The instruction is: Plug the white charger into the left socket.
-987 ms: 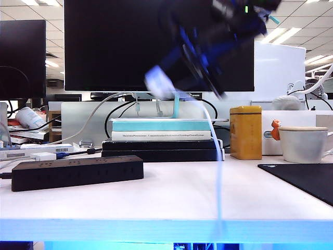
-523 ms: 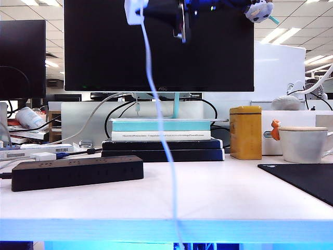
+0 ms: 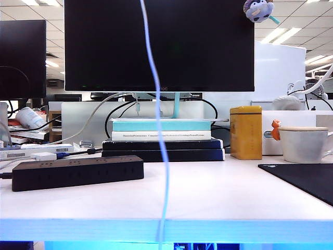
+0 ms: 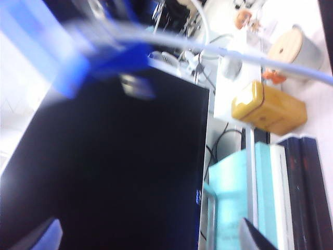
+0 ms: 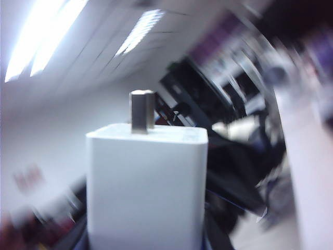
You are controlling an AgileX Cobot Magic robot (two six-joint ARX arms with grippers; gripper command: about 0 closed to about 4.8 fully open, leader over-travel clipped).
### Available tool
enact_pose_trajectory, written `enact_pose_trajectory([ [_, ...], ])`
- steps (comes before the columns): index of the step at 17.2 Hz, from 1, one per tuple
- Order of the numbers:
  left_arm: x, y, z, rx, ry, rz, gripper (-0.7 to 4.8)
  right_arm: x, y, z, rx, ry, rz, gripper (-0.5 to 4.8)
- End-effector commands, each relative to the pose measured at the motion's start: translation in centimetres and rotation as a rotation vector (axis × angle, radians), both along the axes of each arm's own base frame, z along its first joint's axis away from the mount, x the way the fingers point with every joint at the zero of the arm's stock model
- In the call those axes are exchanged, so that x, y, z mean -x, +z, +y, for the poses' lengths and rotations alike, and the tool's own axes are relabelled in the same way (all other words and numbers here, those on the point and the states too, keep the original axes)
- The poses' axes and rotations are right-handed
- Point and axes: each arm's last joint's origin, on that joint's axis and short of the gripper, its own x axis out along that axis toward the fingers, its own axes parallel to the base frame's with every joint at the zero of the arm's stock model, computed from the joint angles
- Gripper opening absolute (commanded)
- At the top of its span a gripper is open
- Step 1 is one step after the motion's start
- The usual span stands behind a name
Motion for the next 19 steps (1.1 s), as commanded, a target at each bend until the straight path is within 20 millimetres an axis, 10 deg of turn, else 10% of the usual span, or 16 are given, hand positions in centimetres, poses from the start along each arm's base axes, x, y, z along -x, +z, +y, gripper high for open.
enact_pose_trajectory([
  [1, 0.1, 0.8, 0.0, 0.023, -0.01, -0.073, 4.79, 1.7, 1.3, -0.4, -0.105, -0.009, -0.187, 2.06],
  [8, 0.4, 3.3, 0.1, 0.095, -0.008, -0.359, 4.79, -1.3, -1.6, 1.9, 0.202, 0.112, 0.718, 2.06],
  [19, -0.1, 2.4, 0.0, 0.046, -0.005, -0.312, 4.79, -0.4, -1.2, 2.9, 0.23, 0.178, 0.889, 2.07],
])
